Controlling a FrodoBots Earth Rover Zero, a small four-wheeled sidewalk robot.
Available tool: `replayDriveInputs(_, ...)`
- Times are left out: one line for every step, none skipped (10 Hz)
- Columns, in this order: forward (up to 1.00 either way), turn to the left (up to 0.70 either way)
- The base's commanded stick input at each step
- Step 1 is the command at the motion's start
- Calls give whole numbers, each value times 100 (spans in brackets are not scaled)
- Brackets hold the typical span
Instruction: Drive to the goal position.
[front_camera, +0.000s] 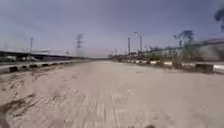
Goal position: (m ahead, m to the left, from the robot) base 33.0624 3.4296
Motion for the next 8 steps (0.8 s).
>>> replayDriveInputs(100, 3)
replayDriveInputs(100, 0)
replayDriveInputs(100, 0)
replayDriveInputs(100, 0)
replayDriveInputs(100, 0)
replayDriveInputs(100, 0)
replayDriveInputs(100, 0)
replayDriveInputs(100, 0)
